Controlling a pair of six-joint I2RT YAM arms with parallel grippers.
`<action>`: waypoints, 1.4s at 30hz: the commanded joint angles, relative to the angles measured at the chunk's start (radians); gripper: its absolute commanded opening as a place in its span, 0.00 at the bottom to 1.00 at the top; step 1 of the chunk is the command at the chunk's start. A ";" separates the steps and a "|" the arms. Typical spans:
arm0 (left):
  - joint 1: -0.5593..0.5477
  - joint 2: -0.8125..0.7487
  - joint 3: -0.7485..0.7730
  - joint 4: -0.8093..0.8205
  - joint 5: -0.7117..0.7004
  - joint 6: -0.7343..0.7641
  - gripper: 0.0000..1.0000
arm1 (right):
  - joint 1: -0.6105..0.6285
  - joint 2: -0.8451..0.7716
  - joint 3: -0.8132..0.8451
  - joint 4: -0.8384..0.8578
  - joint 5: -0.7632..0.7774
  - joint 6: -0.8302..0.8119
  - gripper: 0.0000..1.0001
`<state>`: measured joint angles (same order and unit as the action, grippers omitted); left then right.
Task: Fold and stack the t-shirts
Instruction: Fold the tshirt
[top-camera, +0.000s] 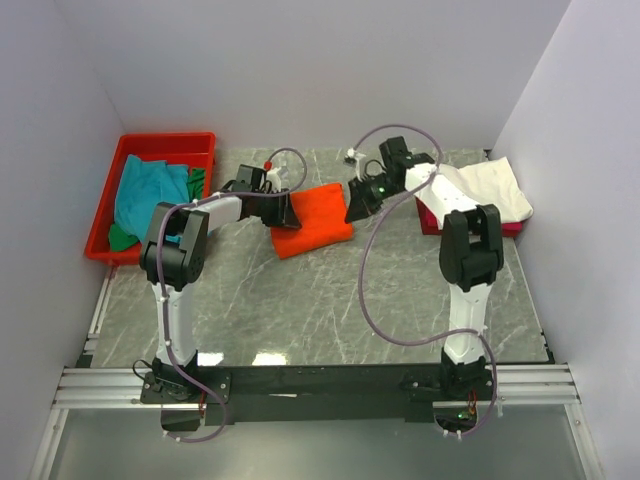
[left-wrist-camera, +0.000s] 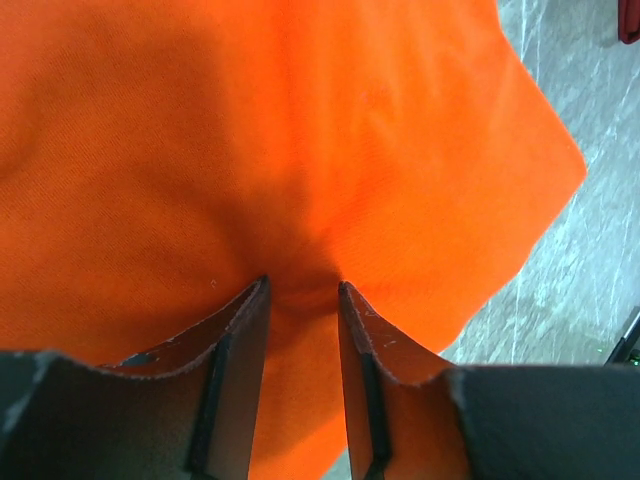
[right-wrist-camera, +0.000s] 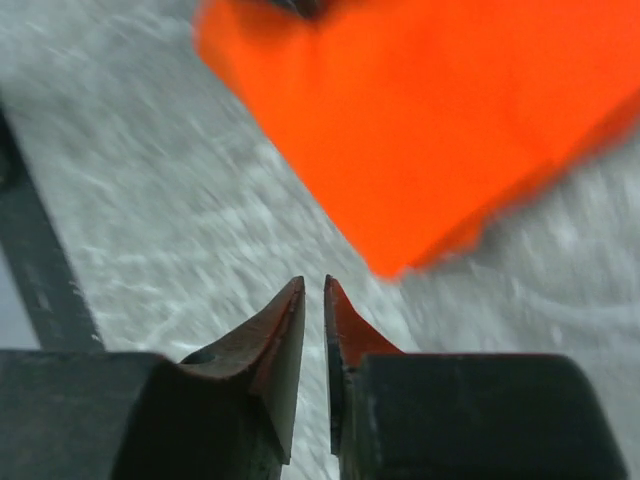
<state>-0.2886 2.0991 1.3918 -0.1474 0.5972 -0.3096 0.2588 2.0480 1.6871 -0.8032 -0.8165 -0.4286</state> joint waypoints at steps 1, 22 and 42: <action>-0.003 0.010 0.035 0.009 -0.027 -0.003 0.40 | 0.052 0.082 0.117 -0.067 -0.153 0.075 0.19; -0.004 0.018 0.075 -0.058 -0.086 0.040 0.49 | -0.026 0.267 0.201 -0.126 0.034 0.202 0.23; -0.040 -0.301 -0.112 0.062 0.065 -0.095 0.68 | -0.018 0.301 0.413 0.223 0.326 0.682 0.71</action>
<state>-0.2996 1.7329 1.3319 -0.1078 0.5972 -0.3397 0.2317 2.3154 2.0762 -0.6804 -0.5415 0.0994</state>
